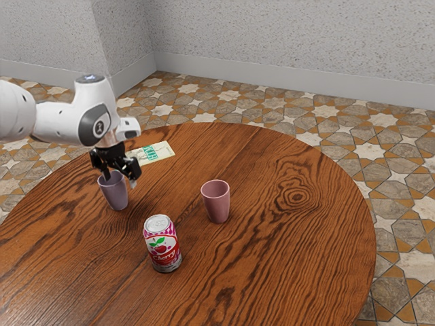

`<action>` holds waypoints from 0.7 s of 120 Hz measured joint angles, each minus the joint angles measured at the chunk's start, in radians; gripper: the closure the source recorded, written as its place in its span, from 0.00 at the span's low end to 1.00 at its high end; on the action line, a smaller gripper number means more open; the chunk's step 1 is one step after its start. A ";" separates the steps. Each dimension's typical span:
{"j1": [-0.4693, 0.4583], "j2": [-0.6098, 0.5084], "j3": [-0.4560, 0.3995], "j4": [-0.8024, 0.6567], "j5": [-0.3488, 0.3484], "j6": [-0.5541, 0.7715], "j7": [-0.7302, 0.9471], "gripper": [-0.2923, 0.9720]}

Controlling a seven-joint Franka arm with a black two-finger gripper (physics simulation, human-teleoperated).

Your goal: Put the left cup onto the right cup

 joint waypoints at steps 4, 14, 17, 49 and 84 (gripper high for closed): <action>0.001 0.006 0.000 0.000 0.000 0.006 0.001 0.23; 0.004 0.024 0.000 0.015 0.000 0.018 0.003 0.23; 0.004 0.029 0.000 0.021 0.000 0.021 0.004 0.23; 0.012 0.073 0.000 0.051 -0.003 0.040 0.015 0.23; 0.012 0.094 -0.002 0.052 -0.022 0.054 0.023 0.45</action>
